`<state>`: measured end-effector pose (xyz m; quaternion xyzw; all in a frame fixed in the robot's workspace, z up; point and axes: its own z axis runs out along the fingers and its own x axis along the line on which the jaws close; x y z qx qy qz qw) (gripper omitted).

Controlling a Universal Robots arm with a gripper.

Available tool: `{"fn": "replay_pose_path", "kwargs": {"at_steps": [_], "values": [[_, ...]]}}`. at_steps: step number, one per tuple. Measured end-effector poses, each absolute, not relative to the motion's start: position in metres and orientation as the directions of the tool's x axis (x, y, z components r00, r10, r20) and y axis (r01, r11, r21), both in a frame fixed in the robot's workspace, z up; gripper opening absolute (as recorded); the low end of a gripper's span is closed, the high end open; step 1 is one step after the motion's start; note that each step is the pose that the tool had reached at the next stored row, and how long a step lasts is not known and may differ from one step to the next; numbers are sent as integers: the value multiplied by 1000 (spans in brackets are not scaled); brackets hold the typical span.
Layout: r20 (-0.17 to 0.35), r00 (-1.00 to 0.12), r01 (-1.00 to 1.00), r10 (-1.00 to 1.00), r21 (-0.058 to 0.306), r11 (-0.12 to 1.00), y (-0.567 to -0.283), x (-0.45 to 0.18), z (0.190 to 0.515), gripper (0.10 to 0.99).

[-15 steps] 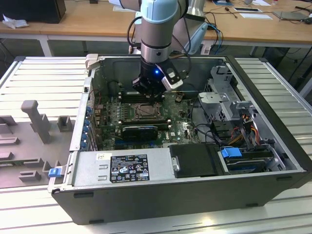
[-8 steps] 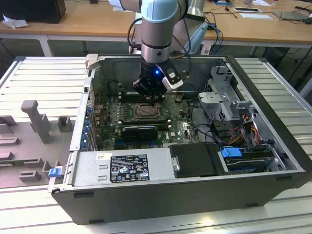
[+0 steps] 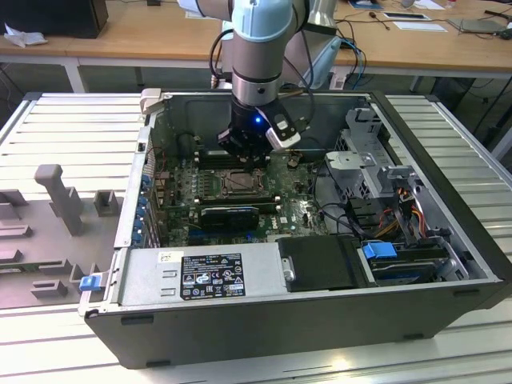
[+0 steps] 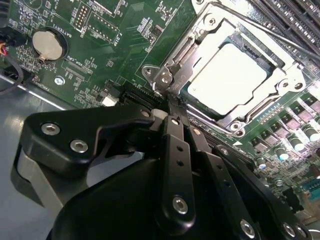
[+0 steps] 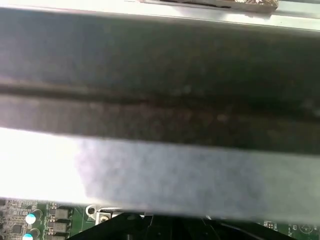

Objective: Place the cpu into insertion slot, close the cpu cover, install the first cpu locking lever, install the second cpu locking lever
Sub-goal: 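Install the first cpu locking lever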

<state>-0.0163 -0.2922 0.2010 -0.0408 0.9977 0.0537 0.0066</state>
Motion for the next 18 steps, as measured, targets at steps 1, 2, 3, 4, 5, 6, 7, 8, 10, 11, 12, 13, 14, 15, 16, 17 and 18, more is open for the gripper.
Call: {"fn": "replay_pose_path", "kwargs": {"at_steps": [1,2,3,4,5,6,7,8,10,11,12,13,14,15,16,17,18], "values": [[-18,-997,-82,-81,107,991,-292,-16,203,106],[-18,-997,-82,-81,107,991,-292,-16,204,106],[-17,-997,-82,-81,106,991,-292,-16,209,106],[-17,-997,-82,-81,106,991,-292,-16,212,106],[-17,-997,-82,-81,106,991,-292,-16,212,106],[-17,-997,-82,-81,106,991,-292,-16,212,106],[-17,-997,-82,-81,106,991,-293,-16,212,106],[-17,-997,-82,-81,106,991,-293,-16,212,106],[-17,-997,-82,-81,106,991,-295,-16,212,106],[-17,-997,-82,-81,106,991,-295,-16,212,106],[-17,-997,-82,-81,106,991,-296,-16,212,106],[-17,-997,-82,-81,106,991,-297,-16,212,106],[-17,-997,-82,-81,106,991,-297,-16,212,106],[-17,-997,-82,-81,106,991,-297,-16,212,106],[-17,-997,-82,-81,106,991,-298,-16,212,106],[-17,-997,-82,-81,106,991,-299,-16,212,106],[-17,-997,-82,-81,106,991,-299,-16,212,106]]}}
